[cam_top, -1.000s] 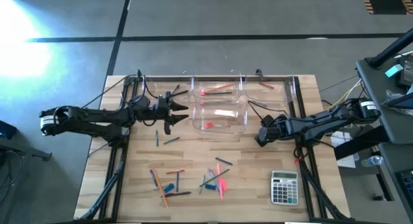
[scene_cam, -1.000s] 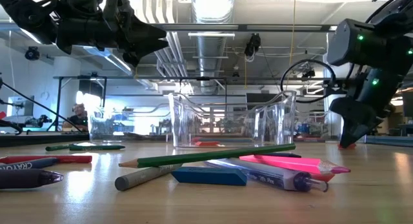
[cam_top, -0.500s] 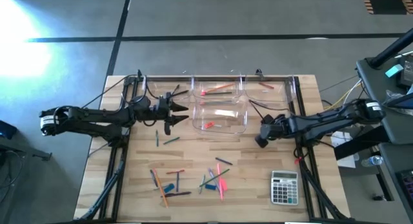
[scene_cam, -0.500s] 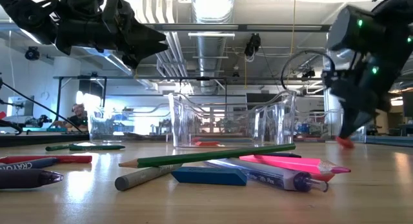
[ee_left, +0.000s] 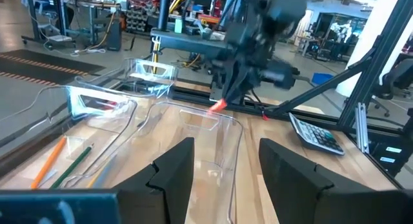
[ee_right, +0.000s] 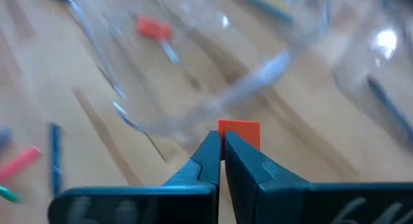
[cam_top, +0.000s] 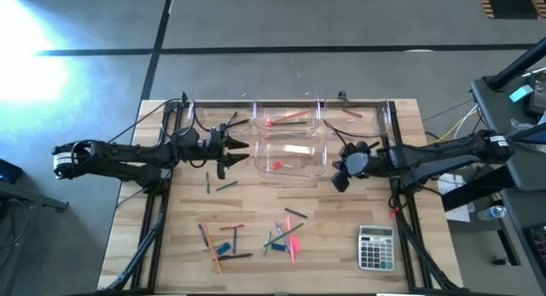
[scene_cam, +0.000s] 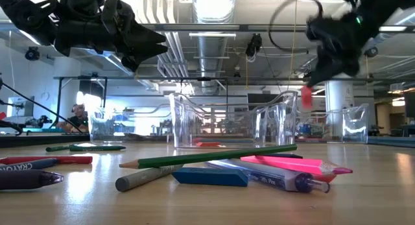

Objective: Sort crayons/erasers/pens/pencils in bins
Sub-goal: Put the orange eraser into the bottom transparent bin, then put the green crayon into the top right transparent bin

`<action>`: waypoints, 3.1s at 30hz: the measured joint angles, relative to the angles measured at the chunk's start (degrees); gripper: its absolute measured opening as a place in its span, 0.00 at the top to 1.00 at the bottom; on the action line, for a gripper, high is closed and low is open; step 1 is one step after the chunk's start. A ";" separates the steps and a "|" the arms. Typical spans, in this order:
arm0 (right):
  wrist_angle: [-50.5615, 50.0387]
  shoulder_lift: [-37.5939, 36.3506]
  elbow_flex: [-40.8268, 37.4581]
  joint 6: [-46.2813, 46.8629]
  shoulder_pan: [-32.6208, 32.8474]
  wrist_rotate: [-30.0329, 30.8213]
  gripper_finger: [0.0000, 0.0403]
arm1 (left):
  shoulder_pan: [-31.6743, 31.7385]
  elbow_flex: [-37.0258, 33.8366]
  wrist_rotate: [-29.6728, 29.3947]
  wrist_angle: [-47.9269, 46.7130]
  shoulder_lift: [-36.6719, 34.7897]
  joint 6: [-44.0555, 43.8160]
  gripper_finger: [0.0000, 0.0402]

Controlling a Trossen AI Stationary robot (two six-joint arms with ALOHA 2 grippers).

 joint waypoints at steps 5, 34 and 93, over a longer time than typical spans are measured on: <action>1.99 3.29 7.44 -6.30 -0.01 1.42 0.98 | -0.04 0.04 -0.02 -0.02 0.00 -0.02 0.60; 25.77 19.89 10.24 -19.70 -5.67 -16.74 0.98 | -1.05 0.04 0.38 0.00 0.00 -0.06 0.60; 56.49 5.84 -7.88 -33.92 -12.52 -25.75 0.44 | -3.90 35.29 -8.92 -83.17 10.56 -4.48 0.60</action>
